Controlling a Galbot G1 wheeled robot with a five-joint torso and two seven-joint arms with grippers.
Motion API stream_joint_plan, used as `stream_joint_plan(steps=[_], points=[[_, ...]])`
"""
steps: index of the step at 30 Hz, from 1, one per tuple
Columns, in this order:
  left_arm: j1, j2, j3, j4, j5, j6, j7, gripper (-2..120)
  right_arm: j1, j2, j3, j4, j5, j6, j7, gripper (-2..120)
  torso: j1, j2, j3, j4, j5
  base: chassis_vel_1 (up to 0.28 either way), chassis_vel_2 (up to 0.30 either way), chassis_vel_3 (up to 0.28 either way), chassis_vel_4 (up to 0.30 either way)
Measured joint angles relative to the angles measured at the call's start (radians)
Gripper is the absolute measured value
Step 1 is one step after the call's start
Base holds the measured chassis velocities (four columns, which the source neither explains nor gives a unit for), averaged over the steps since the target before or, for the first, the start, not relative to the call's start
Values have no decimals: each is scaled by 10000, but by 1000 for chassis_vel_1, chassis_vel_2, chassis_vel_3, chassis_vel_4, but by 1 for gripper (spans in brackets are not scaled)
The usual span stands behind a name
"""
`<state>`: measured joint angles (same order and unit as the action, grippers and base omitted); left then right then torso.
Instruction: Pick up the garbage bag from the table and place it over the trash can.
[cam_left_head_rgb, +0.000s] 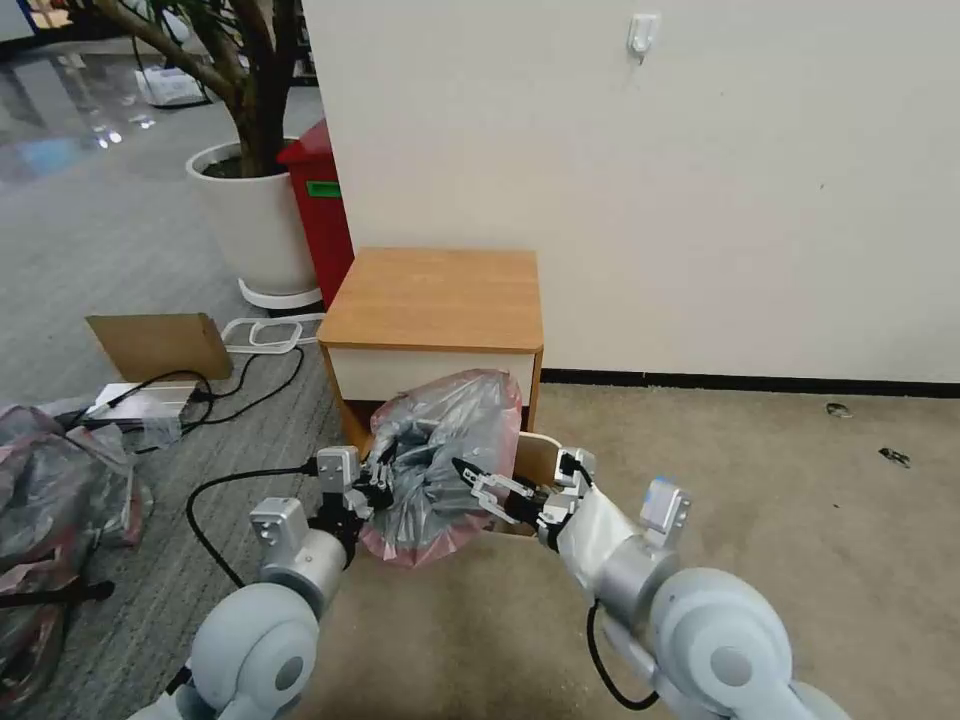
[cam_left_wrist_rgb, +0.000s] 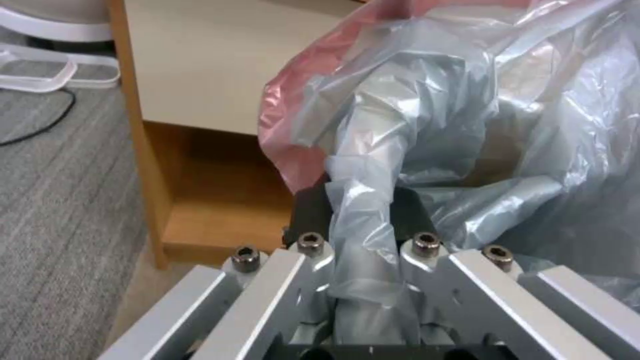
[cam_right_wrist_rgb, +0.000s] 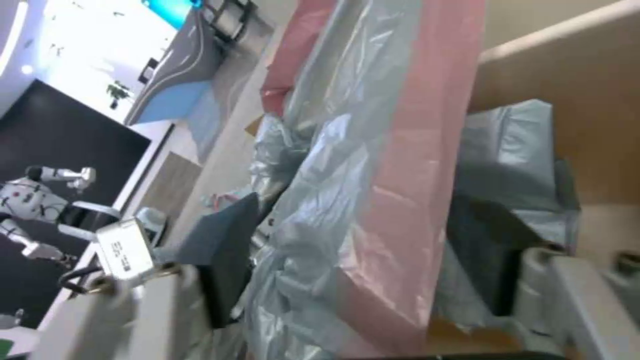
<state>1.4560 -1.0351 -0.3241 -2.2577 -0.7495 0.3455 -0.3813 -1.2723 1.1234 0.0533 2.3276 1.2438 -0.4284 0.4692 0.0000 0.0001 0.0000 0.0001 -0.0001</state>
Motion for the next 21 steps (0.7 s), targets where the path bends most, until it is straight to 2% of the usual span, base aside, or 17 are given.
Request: stream_joint_plan(steps=[1, 3, 4, 7, 8, 11, 12, 16, 17, 19, 21], points=[[0, 0, 0, 0, 0, 0, 0, 7, 0, 0, 0, 0, 0, 0, 0, 65, 0, 0, 0, 0, 0, 0, 0, 0, 0], [-60, -66, 6, 19, -277, 0, -227, 7, -54, 197, 2, -64, -156, 2, -119, 55, 0, 0, 0, 0, 0, 0, 0, 0, 0], [-60, -66, 6, 19, -277, 0, -227, 7, -54, 197, 2, -64, -156, 2, -119, 55, 0, 0, 0, 0, 0, 0, 0, 0, 0], [-133, -131, 26, 27, -601, 23, -431, 7, -101, 377, 1, -170, -336, 2, -249, 39, 0, 0, 0, -1, 1, 0, 0, 0, 0], [-133, -131, 26, 27, -601, 23, -431, 7, -101, 377, 1, -170, -336, 2, -249, 39, 0, 0, 0, -1, 1, 0, 0, 0, 0], [-155, -145, 19, 20, -839, 37, -583, 7, -131, 464, 13, -186, -429, 7, -358, 25, 0, 0, 0, -1, 1, 0, 0, 0, 0], [-155, -145, 19, 20, -839, 37, -583, 7, -131, 464, 13, -186, -429, 7, -358, 25, 0, 0, 0, -1, 1, 0, 0, 0, 0], [-144, -197, -27, -34, -1136, 58, -762, 7, -171, 487, 157, -162, -464, 59, -437, 7, 0, 0, 0, -1, 1, 0, 0, 0, 0], [-144, -197, -27, -34, -1136, 58, -762, 7, -171, 487, 157, -162, -464, 59, -437, 7, 0, 0, 0, -1, 1, 0, 0, 0, 0], [-102, -235, -42, -37, -1163, 64, -814, 7, -172, 464, 303, -110, -458, 80, -464, 0, 0, 0, 0, -1, 1, 0, 0, 0, 0], [-70, -262, -62, -44, -1165, 66, -837, 7, -164, 441, 428, -93, -442, 83, -474, 0, 0, 0, 0, -1, 1, 0, 0, 0, 0]])
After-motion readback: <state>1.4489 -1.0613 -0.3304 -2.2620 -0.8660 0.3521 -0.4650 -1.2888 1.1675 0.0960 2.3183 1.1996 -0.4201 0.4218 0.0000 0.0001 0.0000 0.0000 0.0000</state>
